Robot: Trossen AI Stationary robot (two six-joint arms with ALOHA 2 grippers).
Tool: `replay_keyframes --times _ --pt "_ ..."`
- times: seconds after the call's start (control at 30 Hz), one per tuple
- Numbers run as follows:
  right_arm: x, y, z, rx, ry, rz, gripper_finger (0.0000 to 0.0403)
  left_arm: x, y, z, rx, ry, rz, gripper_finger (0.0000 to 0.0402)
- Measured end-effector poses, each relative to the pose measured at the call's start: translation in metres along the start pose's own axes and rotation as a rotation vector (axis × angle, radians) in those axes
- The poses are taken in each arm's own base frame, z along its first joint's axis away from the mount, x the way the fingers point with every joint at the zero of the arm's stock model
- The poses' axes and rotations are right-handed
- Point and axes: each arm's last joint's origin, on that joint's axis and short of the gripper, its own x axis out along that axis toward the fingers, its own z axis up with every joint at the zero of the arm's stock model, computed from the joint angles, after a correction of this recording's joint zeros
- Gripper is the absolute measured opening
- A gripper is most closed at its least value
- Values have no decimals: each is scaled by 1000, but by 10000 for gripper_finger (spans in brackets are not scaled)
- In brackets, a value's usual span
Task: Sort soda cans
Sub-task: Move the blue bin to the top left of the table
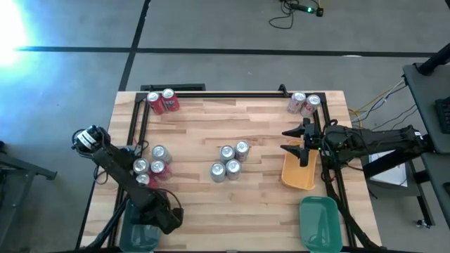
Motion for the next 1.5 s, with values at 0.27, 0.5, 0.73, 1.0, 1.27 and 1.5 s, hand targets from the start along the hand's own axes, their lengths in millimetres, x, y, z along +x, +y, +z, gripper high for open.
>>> replay_keyframes --times 0.27,0.5,0.73,1.0,1.27,1.5 --pt "0 0 -1 0 13 -5 281 22 1 13 -3 21 -59 223" --pt "0 0 -1 11 12 -6 265 22 2 15 19 12 -50 88" --pt "-5 2 11 44 -35 3 267 17 -1 9 16 38 -54 11" --pt "-19 8 48 -74 -132 2 277 -29 -19 -27 83 45 -199 1" --pt "-15 13 63 -87 -140 -7 272 -111 -26 -46 152 -295 -468 0" --pt "9 22 66 -82 -148 31 282 -184 -33 -28 262 -557 -623 0"
